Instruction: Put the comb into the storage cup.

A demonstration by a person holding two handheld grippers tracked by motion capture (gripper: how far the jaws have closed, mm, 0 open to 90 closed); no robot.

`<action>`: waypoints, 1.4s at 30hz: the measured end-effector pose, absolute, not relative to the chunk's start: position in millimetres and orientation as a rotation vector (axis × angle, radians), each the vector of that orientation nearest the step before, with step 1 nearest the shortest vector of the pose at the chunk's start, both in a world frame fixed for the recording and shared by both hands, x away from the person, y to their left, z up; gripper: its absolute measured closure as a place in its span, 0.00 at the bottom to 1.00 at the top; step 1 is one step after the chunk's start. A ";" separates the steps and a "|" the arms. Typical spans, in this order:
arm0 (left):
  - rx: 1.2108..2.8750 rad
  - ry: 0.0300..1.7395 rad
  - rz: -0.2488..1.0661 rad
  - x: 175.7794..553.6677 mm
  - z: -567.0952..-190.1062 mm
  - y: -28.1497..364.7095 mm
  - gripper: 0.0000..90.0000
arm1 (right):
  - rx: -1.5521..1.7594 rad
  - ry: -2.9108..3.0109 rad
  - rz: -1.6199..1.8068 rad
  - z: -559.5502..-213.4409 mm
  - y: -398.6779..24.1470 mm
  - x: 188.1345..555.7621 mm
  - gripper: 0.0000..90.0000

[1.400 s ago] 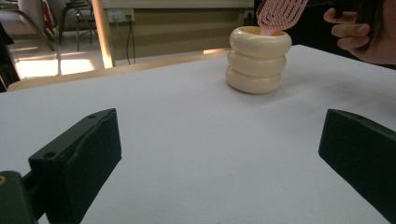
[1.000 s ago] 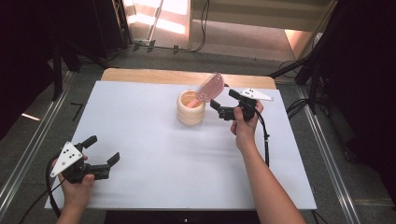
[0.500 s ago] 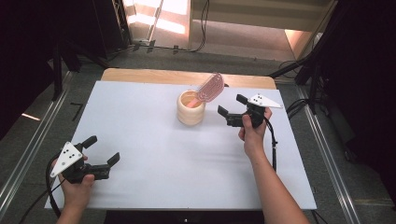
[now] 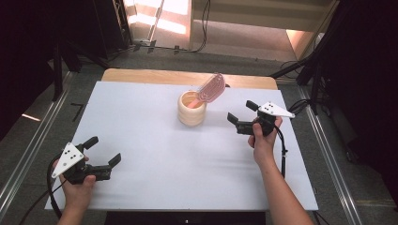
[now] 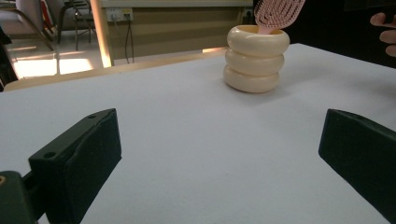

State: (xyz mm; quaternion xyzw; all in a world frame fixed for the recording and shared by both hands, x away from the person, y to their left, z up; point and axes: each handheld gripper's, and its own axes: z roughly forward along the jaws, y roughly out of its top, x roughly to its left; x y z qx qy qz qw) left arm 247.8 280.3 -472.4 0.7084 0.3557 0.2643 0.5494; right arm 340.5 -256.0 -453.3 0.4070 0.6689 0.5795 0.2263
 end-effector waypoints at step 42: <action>1.693 0.833 0.620 246.2 -472.7 275.3 0.00 | 1.196 1.771 1.538 -481.5 -319.5 269.7 0.00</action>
